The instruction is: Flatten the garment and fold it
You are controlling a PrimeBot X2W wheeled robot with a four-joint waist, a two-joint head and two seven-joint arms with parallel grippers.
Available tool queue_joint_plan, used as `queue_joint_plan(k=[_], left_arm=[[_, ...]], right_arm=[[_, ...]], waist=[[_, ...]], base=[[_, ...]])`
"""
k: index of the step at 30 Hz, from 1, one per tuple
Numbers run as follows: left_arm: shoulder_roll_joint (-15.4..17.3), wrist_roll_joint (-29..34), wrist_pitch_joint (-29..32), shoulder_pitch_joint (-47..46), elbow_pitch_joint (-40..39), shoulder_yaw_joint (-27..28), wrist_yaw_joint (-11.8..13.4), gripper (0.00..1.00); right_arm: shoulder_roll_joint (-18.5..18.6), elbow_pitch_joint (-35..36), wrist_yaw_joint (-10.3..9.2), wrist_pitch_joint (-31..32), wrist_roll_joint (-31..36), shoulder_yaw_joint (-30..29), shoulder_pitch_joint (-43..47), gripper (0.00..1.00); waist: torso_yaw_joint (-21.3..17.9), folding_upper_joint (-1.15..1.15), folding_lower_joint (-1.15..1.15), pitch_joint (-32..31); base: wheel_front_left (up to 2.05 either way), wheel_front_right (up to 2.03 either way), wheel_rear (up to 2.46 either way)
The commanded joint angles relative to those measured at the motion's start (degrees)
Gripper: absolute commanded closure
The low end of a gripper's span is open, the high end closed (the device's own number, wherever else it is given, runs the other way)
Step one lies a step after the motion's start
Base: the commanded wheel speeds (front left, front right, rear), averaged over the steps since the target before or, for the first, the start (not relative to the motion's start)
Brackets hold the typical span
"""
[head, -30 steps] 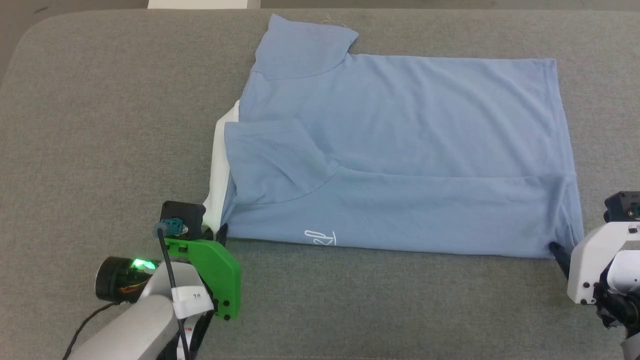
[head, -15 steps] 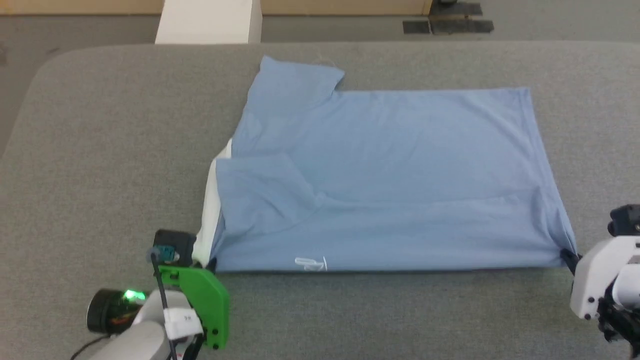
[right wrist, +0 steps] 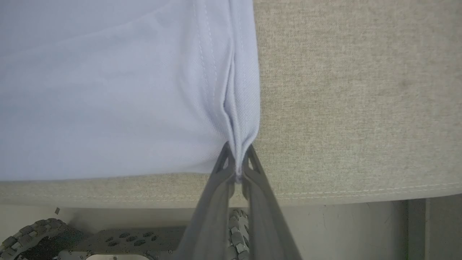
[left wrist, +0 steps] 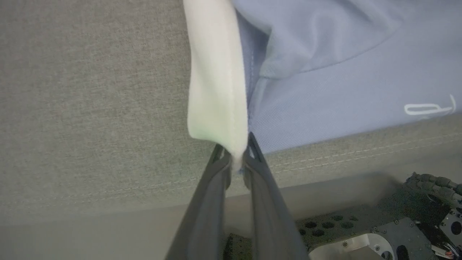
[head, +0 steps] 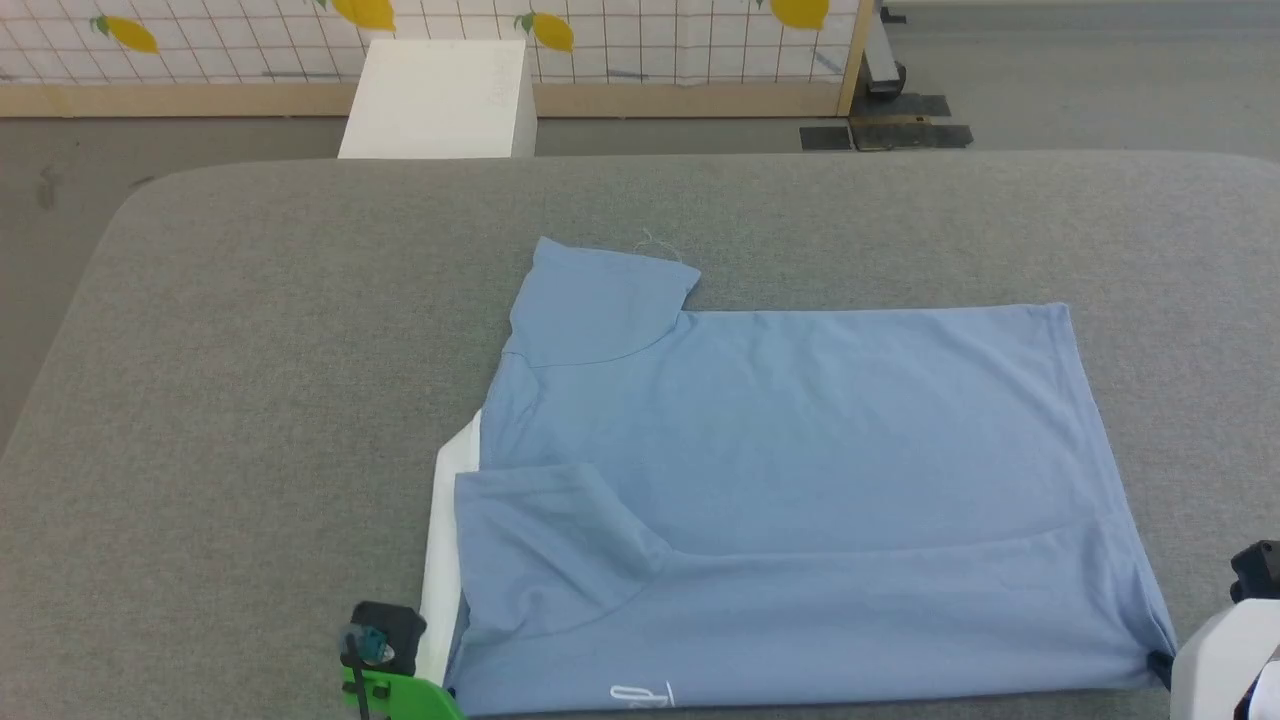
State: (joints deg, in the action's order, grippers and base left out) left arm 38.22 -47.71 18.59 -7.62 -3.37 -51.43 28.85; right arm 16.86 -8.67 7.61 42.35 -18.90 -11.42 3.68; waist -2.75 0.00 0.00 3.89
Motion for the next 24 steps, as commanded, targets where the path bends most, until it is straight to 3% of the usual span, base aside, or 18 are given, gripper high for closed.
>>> queue_joint_plan(k=[1,2,3,4,5,12,19,24], left_arm=[[-0.2,-0.1,-0.2,0.8,0.9,0.0,0.4,1.00],[-0.4,-0.1,-0.4,0.9,1.4,-0.1,0.3,1.00],[-0.6,0.0,-0.6,0.9,1.9,-0.2,0.1,0.72],[-0.8,0.3,-1.2,0.7,2.3,-0.2,-0.1,0.00],[-1.0,0.6,-1.9,0.4,2.7,0.0,-0.1,0.00],[-0.8,2.4,-8.5,-1.3,3.4,2.4,-1.1,0.00],[-0.7,5.3,-21.2,-4.0,0.5,7.7,-2.1,0.00],[-0.5,5.6,-23.6,-6.8,-0.5,9.5,-3.5,0.00]], right_arm=[[-0.1,-0.1,-0.12,-0.2,0.7,-0.5,0.5,1.00],[-0.3,-0.3,-0.12,-0.3,1.0,-0.5,0.4,1.00],[-0.4,-0.6,-0.12,-0.3,1.1,-0.6,0.3,1.00],[-0.5,-0.7,-0.12,-0.7,1.1,-0.4,0.1,0.61],[-0.5,-0.7,-0.12,-1.3,1.1,0.0,0.0,0.00],[0.9,2.3,-0.12,-11.3,-1.1,2.7,-1.7,0.00],[3.1,9.0,-0.12,-27.3,-4.2,6.2,-2.6,0.00],[2.6,12.1,-0.12,-33.5,-4.1,7.1,-3.1,0.00]], waist=[[-0.1,0.00,0.00,0.3],[-0.2,0.00,0.00,0.4],[-0.2,0.00,0.00,0.5],[-0.2,0.00,0.00,0.5],[-0.2,0.00,0.00,0.5],[-0.2,0.00,0.00,-1.8],[-1.2,0.00,0.00,-3.3],[-3.1,0.00,0.00,-1.4]], base=[[0.00,0.00,0.00],[0.00,0.00,0.00],[0.00,0.00,0.00],[0.00,0.00,0.00],[0.00,0.00,0.00],[0.00,0.00,0.00],[0.00,0.00,0.00],[0.00,0.00,0.00]])
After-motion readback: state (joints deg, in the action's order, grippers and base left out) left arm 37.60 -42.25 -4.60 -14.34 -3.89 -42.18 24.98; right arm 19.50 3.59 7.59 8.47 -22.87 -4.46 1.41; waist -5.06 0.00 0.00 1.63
